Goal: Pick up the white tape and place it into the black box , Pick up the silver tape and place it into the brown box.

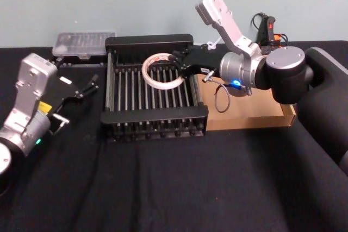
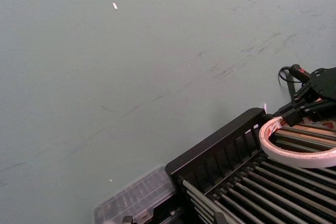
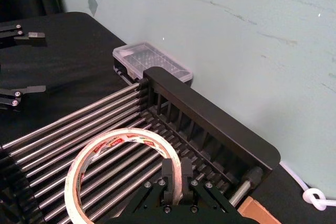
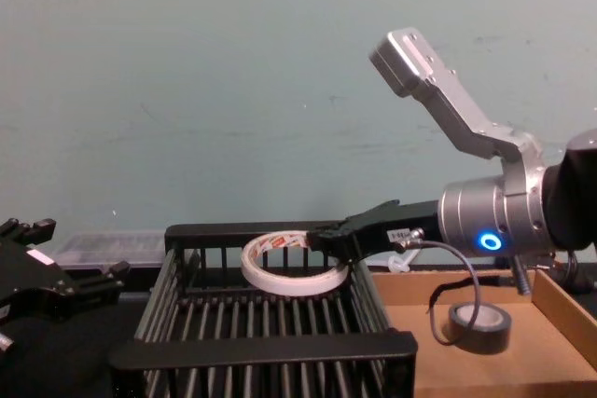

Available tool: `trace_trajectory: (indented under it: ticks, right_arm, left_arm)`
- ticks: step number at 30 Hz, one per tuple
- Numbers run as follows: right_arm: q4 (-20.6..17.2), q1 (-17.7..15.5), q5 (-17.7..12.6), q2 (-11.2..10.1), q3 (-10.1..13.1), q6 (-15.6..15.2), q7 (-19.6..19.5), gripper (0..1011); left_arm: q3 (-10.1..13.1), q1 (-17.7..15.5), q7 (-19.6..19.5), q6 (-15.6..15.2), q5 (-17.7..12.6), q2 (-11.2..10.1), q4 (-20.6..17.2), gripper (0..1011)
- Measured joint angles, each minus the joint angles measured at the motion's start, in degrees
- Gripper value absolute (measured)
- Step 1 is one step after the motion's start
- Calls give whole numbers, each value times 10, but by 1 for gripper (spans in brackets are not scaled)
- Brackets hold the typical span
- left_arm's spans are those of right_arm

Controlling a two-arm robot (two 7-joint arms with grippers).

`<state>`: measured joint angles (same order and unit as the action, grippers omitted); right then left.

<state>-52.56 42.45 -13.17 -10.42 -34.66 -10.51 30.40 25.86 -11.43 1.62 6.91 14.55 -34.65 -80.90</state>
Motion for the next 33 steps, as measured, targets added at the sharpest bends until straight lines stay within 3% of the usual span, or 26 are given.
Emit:
trace_trajectory:
  ticks: [7,15,25,33]
  right_arm:
    - [-2,-1,-1,-1,0,0,0,133]
    - [-3,-1,-2,-2,0,0,1,347]
    - [-4,-2,-3,-2,0,0,1,716]
    - [-4,-2,-3,-3,0,0,1,924]
  left_arm:
    - [0,0,0,0,0,0,0,1001]
    - [0,0,0,0,0,0,0,1001]
    - [0,0,0,0,0,0,0,1001]
    - [0,0,0,0,0,0,0,1001]
